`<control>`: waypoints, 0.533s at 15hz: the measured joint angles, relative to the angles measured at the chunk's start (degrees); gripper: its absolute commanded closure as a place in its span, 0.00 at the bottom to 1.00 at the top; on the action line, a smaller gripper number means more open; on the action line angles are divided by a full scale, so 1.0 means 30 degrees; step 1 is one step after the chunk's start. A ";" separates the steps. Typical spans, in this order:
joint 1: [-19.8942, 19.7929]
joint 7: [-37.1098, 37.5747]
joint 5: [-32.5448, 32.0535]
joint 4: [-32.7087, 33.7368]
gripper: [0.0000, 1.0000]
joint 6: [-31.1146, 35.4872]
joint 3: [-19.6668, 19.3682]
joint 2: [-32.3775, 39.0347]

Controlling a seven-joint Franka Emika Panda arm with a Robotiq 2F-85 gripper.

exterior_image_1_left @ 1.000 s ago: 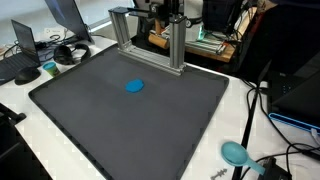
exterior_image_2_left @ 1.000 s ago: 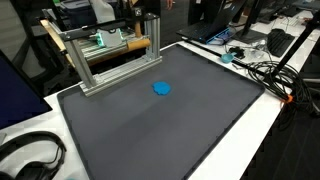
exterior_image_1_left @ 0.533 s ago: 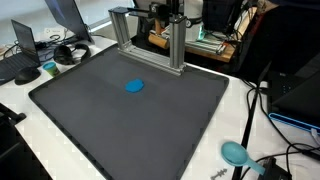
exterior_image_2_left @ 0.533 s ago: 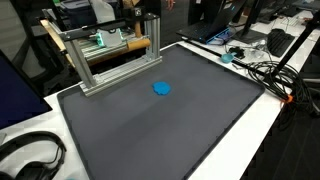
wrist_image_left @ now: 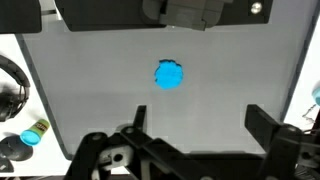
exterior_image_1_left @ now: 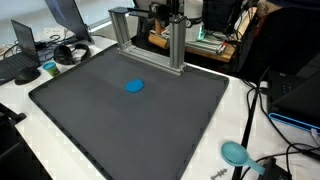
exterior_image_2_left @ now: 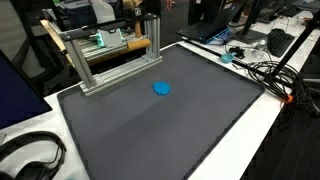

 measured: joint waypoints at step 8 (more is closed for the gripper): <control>0.0172 -0.0484 0.0501 0.5835 0.00 -0.2649 -0.0151 0.6285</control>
